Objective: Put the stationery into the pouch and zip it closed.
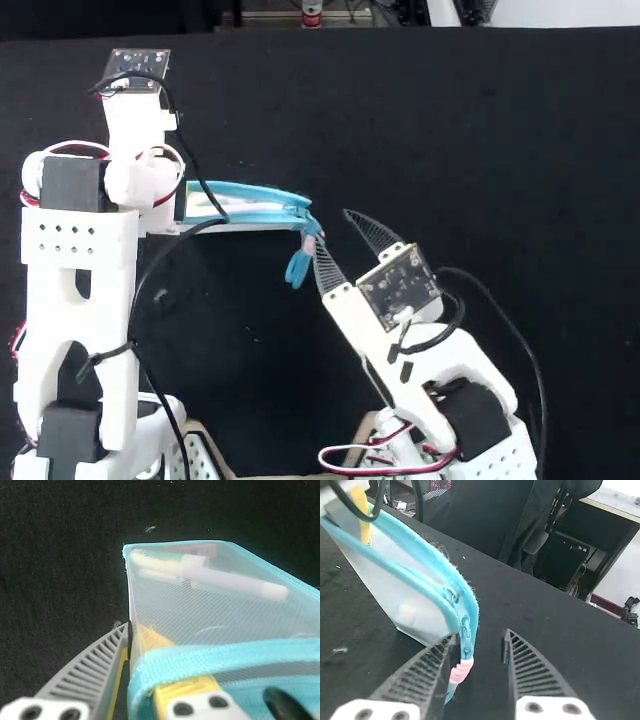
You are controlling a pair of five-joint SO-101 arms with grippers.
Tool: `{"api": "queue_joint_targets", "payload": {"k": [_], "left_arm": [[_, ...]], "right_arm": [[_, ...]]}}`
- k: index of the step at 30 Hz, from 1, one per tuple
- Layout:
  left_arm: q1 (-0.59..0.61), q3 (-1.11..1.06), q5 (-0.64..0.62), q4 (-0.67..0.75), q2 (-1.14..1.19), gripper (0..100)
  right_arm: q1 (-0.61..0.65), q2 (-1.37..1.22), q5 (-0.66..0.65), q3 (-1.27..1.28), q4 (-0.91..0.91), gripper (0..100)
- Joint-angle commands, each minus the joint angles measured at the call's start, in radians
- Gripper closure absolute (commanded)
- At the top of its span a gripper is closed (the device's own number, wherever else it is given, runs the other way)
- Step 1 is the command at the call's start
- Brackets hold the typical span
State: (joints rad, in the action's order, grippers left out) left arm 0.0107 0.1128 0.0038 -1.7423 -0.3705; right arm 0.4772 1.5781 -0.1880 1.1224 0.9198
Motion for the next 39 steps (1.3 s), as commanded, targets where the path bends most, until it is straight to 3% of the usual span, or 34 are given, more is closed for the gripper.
{"api": "queue_joint_targets", "payload": {"k": [1,8,25,27,30,39], "left_arm": [[0.008,0.028,0.011,-0.009,-0.011,97],[0.008,0.028,0.012,-0.009,-0.011,97],[0.008,0.028,0.012,-0.009,-0.012,97],[0.008,0.028,0.012,-0.009,-0.012,97],[0.008,0.028,0.012,-0.009,-0.012,97],[0.008,0.028,0.012,-0.009,-0.012,97]], "right_arm": [[-0.015,-0.073,0.011,-0.039,-0.023,85.6],[-0.015,-0.291,0.008,-0.139,-0.034,85.8],[-0.021,-0.354,-0.058,-0.042,-0.210,85.8],[-0.021,-0.352,-0.064,-0.044,-0.212,87.6],[-0.021,-0.343,-0.160,-0.045,-0.210,98.1],[-0.114,-0.341,-0.204,-0.073,-0.201,98.8]]}}
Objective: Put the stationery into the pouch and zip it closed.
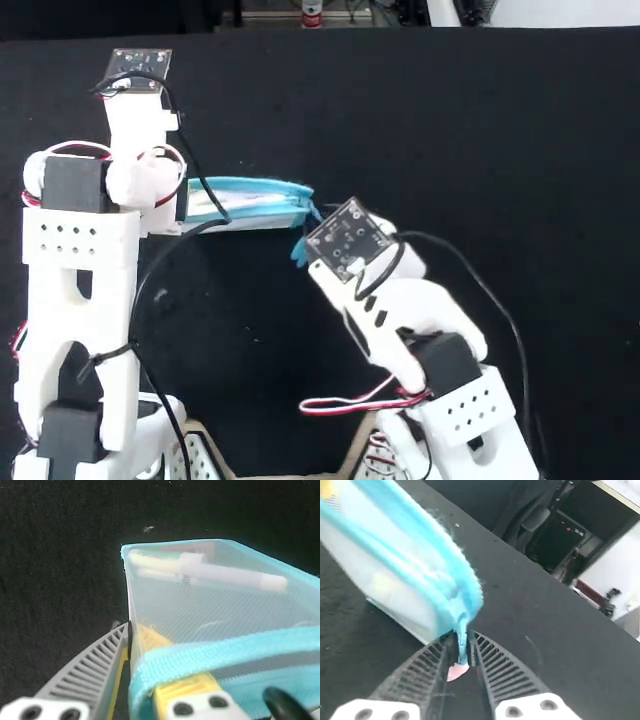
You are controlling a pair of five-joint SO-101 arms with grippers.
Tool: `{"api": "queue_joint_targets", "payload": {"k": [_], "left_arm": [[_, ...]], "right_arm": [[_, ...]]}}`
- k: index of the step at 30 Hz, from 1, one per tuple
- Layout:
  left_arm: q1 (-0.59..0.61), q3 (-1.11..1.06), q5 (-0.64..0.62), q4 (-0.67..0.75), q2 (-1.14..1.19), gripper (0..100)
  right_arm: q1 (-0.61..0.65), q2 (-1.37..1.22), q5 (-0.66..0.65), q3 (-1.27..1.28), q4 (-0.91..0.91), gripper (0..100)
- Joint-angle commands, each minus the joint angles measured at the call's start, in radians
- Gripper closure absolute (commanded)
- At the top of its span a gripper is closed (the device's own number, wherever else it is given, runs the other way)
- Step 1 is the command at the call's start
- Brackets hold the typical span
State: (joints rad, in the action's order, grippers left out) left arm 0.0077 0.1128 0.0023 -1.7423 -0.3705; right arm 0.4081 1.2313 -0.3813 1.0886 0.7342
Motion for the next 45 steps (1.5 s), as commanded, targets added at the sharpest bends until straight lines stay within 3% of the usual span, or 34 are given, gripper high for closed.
{"api": "queue_joint_targets", "payload": {"k": [1,8,17,33,41,45], "left_arm": [[0.012,0.028,0.014,-0.009,-0.012,97],[0.012,0.028,0.014,-0.009,-0.012,97],[0.012,0.028,0.014,-0.009,-0.012,97],[0.012,0.028,0.014,-0.009,-0.012,97],[0.005,0.039,0.012,-0.002,-0.011,97],[0.004,0.039,0.012,-0.002,-0.012,97]], "right_arm": [[-0.044,0.005,-0.011,-0.044,-0.015,98.8],[-0.037,0.005,0.061,-0.156,0.110,98.8],[0.069,-0.001,0.075,-0.166,0.120,98.6],[0.069,0.004,0.074,-0.168,0.058,98.8],[0.069,-0.007,0.075,-0.320,0.210,98.8],[0.069,-0.008,0.075,-0.318,0.201,98.8]]}}
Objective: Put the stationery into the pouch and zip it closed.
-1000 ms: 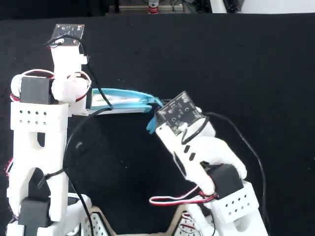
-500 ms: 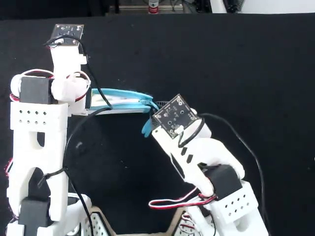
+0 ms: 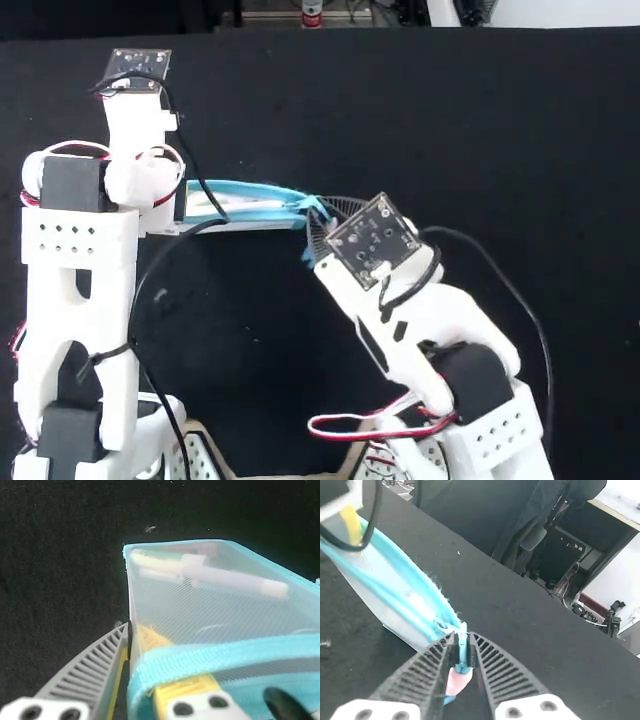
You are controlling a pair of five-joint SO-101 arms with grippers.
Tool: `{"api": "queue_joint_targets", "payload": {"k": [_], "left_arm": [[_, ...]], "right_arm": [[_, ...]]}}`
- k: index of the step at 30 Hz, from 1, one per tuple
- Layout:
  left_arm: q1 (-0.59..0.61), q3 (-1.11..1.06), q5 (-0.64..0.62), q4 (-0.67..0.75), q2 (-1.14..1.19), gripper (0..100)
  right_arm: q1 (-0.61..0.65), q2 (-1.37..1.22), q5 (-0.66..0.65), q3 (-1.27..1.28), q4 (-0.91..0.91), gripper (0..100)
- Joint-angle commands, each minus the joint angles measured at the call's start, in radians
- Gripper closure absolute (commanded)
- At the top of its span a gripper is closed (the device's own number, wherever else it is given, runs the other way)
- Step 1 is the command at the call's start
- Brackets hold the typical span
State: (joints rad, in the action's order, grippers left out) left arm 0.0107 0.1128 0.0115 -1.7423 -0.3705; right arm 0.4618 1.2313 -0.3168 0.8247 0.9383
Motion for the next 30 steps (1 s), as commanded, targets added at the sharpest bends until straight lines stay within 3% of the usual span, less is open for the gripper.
{"api": "queue_joint_targets", "payload": {"k": [1,7,25,30], "left_arm": [[0.001,0.039,0.003,-0.002,-0.012,97],[0.001,0.058,0.003,-0.006,-0.012,97],[0.008,0.133,0.003,-0.009,-0.012,96],[0.008,0.134,0.003,-0.009,-0.014,85]], "right_arm": [[0.017,-0.008,0.011,-0.053,-0.009,98.8],[0.107,-0.019,0.011,-0.059,-0.015,98.8],[0.114,-0.216,0.028,-0.219,0.126,98.8],[0.114,-0.269,0.072,-0.254,0.132,98.8]]}}
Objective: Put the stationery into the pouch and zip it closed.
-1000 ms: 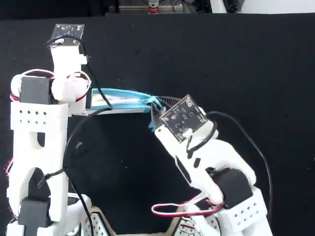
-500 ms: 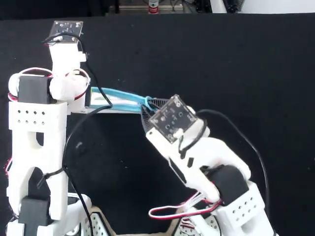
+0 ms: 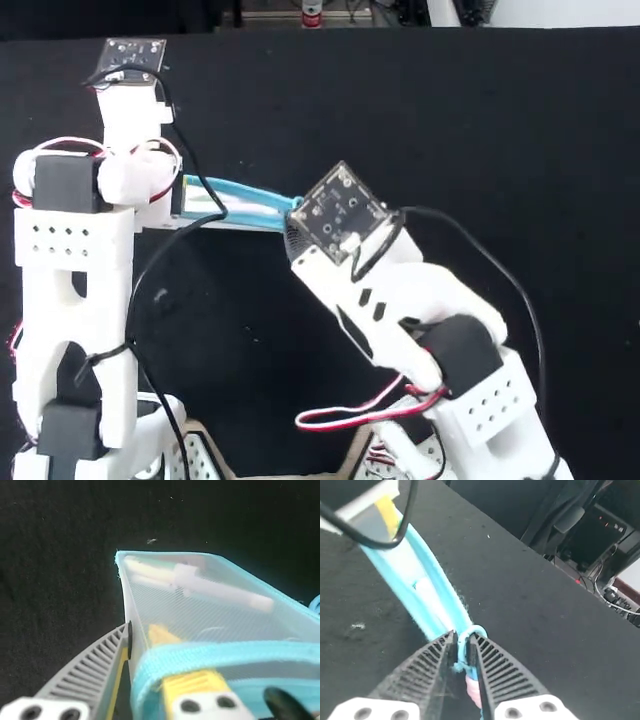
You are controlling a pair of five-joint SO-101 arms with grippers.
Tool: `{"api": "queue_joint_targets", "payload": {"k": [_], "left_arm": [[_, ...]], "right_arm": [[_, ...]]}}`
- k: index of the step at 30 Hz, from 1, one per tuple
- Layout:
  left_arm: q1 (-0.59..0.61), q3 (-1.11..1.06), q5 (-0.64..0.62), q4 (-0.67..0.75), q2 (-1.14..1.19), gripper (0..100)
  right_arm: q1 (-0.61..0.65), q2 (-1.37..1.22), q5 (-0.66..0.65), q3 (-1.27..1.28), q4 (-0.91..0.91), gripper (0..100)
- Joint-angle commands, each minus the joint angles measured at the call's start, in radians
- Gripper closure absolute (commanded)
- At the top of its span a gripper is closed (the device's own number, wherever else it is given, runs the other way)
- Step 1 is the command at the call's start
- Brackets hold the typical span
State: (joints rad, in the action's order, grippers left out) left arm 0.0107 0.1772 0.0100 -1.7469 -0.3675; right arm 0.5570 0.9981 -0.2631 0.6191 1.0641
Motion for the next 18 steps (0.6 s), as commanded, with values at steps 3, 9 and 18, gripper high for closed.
{"api": "queue_joint_targets", "payload": {"k": [3,9,18], "left_arm": [[0.010,0.085,0.005,-0.005,-0.017,85],[0.010,0.147,0.005,-0.005,-0.017,85],[0.010,0.139,0.005,-0.005,-0.015,85]], "right_arm": [[0.018,-0.051,0.018,-0.056,0.006,98.8],[0.015,-0.048,0.014,-0.050,0.008,98.8],[0.018,-0.053,0.012,-0.050,0.005,98.8]]}}
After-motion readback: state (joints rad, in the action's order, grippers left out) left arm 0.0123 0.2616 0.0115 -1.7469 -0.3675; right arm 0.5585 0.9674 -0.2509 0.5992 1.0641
